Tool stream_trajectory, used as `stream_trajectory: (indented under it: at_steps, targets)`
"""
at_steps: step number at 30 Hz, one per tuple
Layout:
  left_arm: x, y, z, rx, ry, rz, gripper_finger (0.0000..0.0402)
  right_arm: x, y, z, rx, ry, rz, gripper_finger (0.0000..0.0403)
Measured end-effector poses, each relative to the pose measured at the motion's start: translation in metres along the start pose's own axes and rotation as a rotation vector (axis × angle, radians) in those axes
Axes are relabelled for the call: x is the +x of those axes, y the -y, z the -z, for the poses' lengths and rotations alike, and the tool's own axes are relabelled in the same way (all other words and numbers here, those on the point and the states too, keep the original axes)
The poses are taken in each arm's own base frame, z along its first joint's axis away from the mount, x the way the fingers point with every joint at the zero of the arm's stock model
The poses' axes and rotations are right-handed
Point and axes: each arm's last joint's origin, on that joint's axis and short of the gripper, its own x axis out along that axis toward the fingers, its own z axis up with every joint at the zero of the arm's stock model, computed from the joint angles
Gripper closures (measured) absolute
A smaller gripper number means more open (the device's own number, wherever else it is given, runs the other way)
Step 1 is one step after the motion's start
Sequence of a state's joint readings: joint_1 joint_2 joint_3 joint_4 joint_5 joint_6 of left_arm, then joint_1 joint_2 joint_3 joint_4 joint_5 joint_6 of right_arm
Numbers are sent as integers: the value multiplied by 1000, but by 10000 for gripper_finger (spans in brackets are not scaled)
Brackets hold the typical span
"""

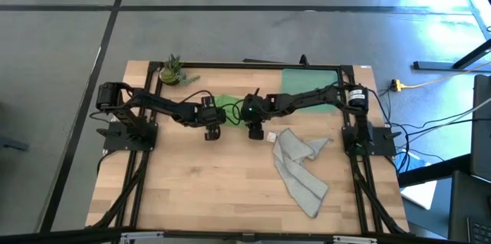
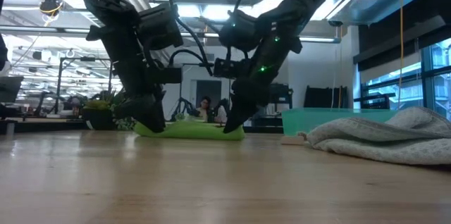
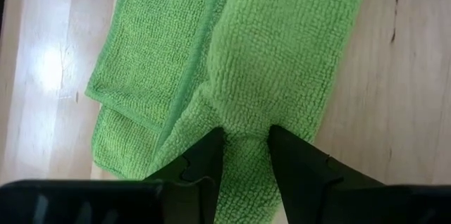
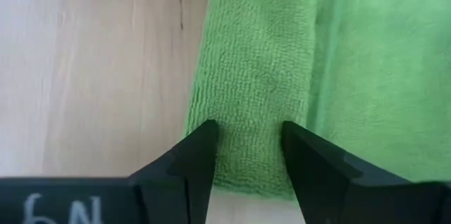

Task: Roll microfiber towels into tight, uniform cylinder then place into a basket
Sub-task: Roll the green microfiber towel

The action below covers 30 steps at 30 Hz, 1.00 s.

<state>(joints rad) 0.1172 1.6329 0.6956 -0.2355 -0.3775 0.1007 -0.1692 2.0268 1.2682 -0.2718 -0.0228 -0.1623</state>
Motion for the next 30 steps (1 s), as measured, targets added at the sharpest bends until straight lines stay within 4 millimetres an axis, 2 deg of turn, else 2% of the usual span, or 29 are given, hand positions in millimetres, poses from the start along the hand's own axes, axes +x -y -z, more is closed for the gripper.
stream_trajectory:
  at_steps: [6, 15, 19, 30]
  targets:
    - [-2, 5, 2, -19, -17, -3, 284, 11, -1, 5, 1, -34, -12, 238]
    - [-11, 23, 5, -56, -44, 16, 284, 11, -5, 7, -3, -60, -29, 238]
    - [-16, 36, 6, -67, -35, 47, 284, 11, -16, 8, -18, -65, -113, 237]
    - [-38, 72, 6, -118, 2, 179, 284, 10, -51, 8, -91, -96, -185, 237]
